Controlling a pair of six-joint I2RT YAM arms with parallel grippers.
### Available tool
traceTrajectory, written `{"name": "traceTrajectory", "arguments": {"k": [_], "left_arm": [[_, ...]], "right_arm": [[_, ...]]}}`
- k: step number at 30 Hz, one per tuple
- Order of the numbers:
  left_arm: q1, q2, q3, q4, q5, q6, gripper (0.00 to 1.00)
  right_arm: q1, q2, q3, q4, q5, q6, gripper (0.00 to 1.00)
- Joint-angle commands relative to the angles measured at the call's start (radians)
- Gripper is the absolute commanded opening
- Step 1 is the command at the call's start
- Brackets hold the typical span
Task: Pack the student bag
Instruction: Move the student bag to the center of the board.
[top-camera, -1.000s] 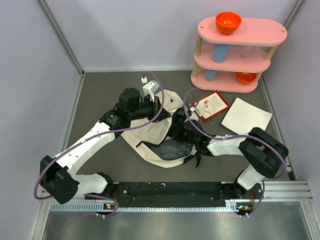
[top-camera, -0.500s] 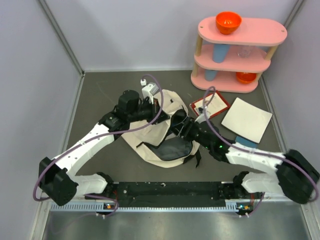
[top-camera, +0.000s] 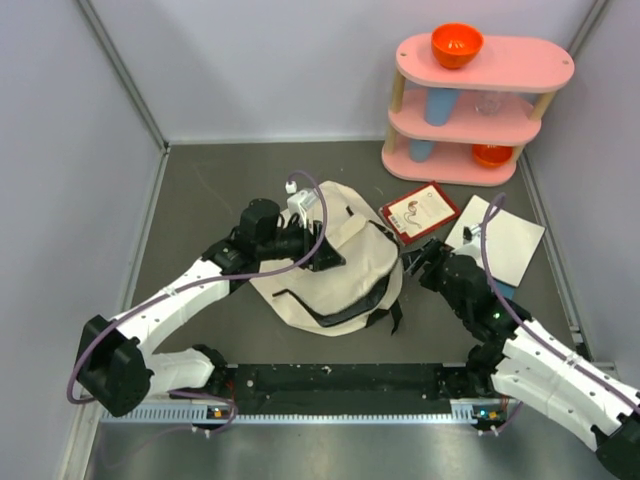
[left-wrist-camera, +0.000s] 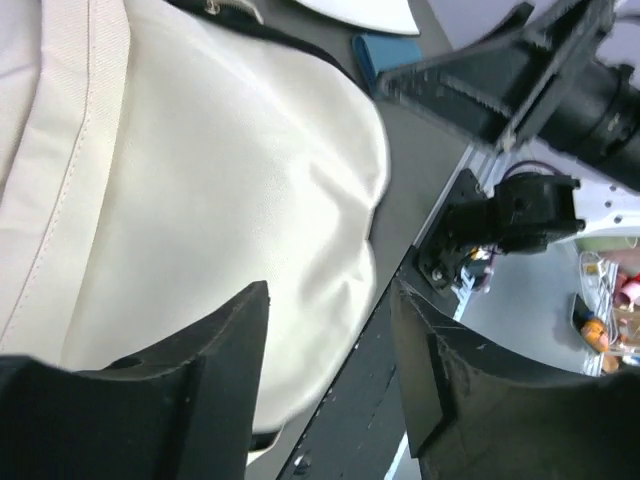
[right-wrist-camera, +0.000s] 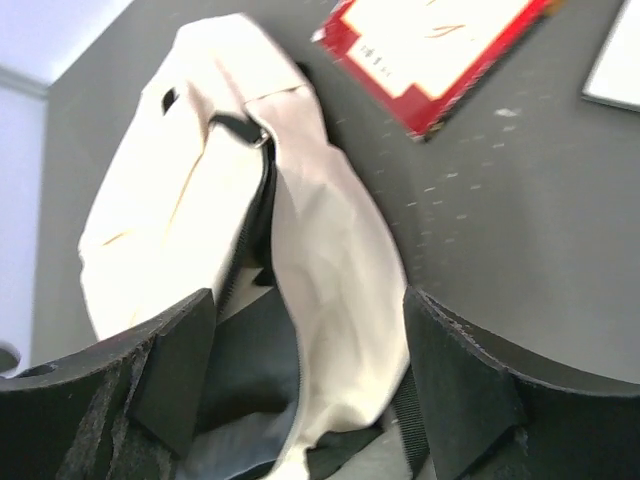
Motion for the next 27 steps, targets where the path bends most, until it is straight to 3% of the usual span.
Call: {"name": "traceTrajectory", "arguments": {"k": [1, 4, 5, 7, 9, 14, 20, 27], "left_arm": [[-0.002, -0.051, -0.032, 0.014, 0.072, 0.017, 0.64], [-0.007, -0.102, -0.022, -0.085, -0.006, 0.044, 0.78], [-0.007, -0.160, -0.039, -0.080, -0.053, 0.026, 0.90], [-0.007, -0.227, -0.097, -0.078, -0.217, 0.009, 0.99], [-0.004, -0.306, -0.157, -0.092, -0.405, -0.048, 0.98], [0.008, -0.383, -0.211, -0.254, -0.638, -0.164, 0.99], [0.034, -0.430, -0.335, -0.247, -0.647, -0.261, 0.99], [0.108, -0.436, -0.577, 0.041, -0.434, -0.399, 0.99]], "right_arm": [[-0.122, 0.003, 0.034, -0.086, -0.003, -0.031, 0.76], [-0.185, 0.034, 0.076, -0.087, -0.036, -0.067, 0.79], [-0.205, 0.060, 0.086, -0.084, -0.067, -0.087, 0.82], [-0.271, 0.101, 0.128, -0.083, -0.119, -0.110, 0.84], [-0.313, 0.181, 0.169, -0.080, -0.237, -0.140, 0.84], [-0.354, 0.360, 0.246, -0.028, -0.482, -0.198, 0.86], [-0.353, 0.479, 0.189, 0.156, -0.651, -0.150, 0.88], [-0.334, 0.666, 0.177, 0.287, -0.816, -0.066, 0.88]]}}
